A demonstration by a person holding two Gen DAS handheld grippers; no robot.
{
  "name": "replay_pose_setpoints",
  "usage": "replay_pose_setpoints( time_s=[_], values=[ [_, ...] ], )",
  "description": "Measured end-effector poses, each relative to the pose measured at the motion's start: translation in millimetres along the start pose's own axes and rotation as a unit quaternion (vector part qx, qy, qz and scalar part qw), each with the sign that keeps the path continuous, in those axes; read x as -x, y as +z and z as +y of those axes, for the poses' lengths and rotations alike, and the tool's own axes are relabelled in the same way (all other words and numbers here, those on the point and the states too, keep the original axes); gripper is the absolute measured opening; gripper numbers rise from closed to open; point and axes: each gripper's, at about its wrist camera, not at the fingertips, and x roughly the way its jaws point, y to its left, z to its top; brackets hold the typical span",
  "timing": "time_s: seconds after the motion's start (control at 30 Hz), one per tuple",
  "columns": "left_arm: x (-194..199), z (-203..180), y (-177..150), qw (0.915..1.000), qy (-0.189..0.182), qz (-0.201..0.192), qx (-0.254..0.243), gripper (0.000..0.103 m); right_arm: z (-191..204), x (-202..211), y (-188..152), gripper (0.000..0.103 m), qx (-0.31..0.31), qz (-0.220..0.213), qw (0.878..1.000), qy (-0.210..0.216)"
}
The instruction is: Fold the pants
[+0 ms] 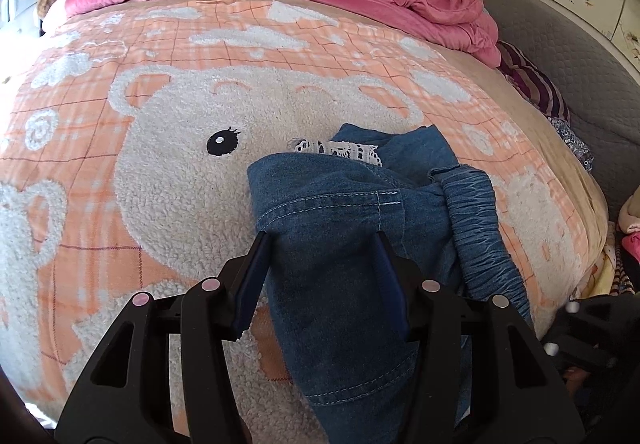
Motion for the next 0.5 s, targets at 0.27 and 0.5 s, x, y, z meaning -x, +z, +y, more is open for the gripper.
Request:
replay_pose_setpoints(
  time_s=[0.27, 0.5],
  values=[
    [1.0, -1.9, -0.2, 1.0000, 0.000, -0.002, -0.003, 0.046, 9.2, -9.0, -3.1, 0.055, -0.001, 0.032, 0.999, 0.018],
    [8.2, -4.6, -1.8, 0.9999, -0.005, -0.012, -0.007, 0.046, -15.4, 33.4, -0.5, 0.056, -0.078, -0.063, 0.992, 0.082]
  ],
)
